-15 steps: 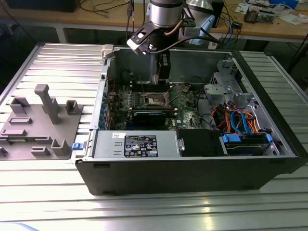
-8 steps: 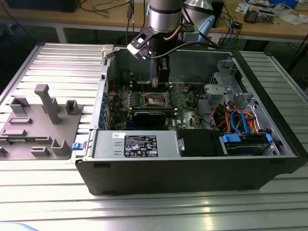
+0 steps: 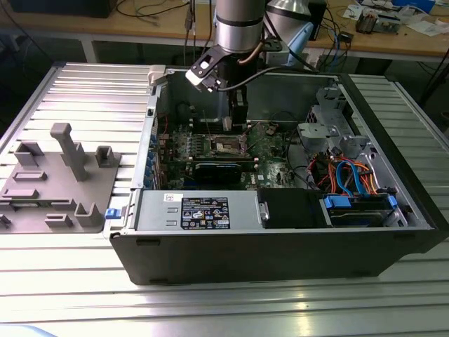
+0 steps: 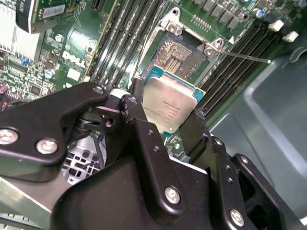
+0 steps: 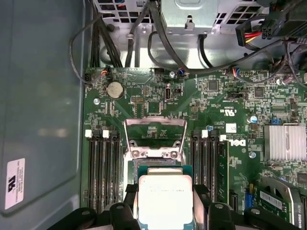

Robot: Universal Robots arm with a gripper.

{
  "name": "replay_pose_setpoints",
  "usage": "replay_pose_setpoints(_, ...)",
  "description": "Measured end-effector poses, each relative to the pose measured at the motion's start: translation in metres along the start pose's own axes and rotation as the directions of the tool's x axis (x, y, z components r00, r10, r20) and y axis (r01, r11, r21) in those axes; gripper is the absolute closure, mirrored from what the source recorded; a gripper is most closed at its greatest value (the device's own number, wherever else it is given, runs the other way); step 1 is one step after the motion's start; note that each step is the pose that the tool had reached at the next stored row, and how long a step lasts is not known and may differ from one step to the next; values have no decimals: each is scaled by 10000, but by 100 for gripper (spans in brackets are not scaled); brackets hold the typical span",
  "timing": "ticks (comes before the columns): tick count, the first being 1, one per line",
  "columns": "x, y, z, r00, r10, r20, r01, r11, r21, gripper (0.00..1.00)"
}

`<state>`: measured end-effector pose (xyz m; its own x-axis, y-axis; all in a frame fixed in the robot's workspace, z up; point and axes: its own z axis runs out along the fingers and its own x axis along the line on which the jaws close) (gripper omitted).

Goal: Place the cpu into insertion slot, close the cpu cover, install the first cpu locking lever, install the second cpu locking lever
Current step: 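Place the cpu into insertion slot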

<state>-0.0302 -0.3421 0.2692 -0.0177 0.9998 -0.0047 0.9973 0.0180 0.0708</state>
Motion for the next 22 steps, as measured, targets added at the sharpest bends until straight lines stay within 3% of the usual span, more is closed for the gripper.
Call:
replay_pose_setpoints(14,8,-57,331,9999,-113,-13,113,9999,-5,46)
replay_pose_setpoints(22,47,-84,438,10000,-6,-5,6,10000,-5,46)
